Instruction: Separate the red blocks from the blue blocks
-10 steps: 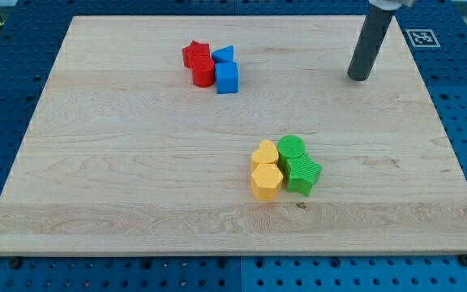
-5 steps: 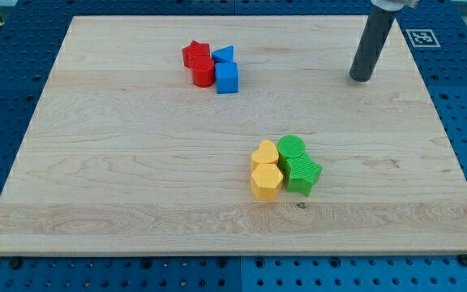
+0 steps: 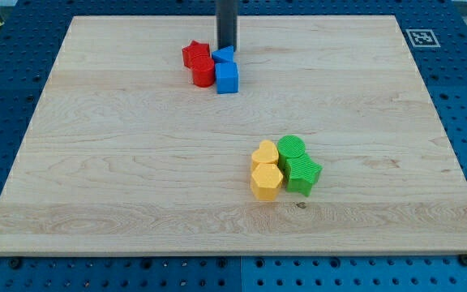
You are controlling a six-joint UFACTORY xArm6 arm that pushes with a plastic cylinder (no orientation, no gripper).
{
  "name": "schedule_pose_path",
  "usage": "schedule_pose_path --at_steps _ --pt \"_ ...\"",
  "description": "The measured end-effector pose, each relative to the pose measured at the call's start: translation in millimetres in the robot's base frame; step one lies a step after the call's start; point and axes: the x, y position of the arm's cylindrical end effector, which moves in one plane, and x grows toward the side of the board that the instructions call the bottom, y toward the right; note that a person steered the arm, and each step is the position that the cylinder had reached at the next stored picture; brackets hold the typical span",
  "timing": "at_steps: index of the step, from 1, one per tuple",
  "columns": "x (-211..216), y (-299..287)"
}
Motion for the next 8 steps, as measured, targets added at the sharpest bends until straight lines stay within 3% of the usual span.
schedule_pose_path --at_steps 2,4,8 --pt "8 -2" --pt "-23 -60" --pt "61 -63"
